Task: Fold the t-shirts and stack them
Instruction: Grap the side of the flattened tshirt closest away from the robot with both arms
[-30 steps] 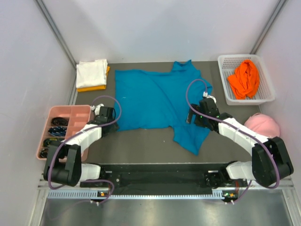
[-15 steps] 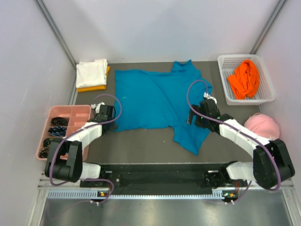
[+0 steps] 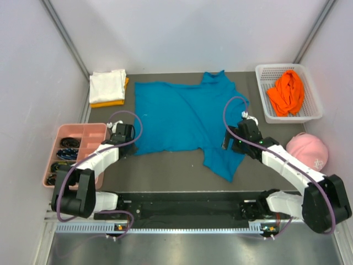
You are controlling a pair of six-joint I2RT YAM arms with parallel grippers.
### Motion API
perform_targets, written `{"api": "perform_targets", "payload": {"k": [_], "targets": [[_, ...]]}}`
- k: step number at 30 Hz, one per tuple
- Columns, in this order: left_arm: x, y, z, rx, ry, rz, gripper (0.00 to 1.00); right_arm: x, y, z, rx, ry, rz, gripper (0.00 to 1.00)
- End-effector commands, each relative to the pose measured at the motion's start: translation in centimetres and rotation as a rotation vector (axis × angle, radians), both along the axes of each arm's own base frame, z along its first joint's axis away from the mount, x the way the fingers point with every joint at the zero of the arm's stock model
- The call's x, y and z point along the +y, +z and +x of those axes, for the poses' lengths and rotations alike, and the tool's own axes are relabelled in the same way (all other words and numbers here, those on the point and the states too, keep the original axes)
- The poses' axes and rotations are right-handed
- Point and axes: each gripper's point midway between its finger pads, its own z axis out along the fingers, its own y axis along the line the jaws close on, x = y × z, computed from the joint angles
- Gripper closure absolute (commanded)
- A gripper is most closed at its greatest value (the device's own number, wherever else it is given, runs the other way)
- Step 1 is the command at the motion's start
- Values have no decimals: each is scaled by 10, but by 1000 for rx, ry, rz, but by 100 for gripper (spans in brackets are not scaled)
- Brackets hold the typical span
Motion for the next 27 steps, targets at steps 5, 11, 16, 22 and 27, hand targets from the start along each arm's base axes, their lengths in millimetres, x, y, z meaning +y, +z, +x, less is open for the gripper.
{"api": "perform_targets", "payload": {"k": [5,11,16,22,27], "targets": [[-5,10,13,-39,-20,-20,100,-5,-2,-54,68,-23,-24,4],[-9,11,18,-42,-40,-31,100,1,-13,-86,109,-45,-4,5],[-10,10,16,-44,-46,-41,100,3,-22,-106,143,-56,-24,10],[-9,15,14,-54,-52,-34,100,4,-30,-122,155,-90,-31,19],[-9,18,14,-61,-57,-34,100,-2,-38,-123,139,-145,-24,35]]}}
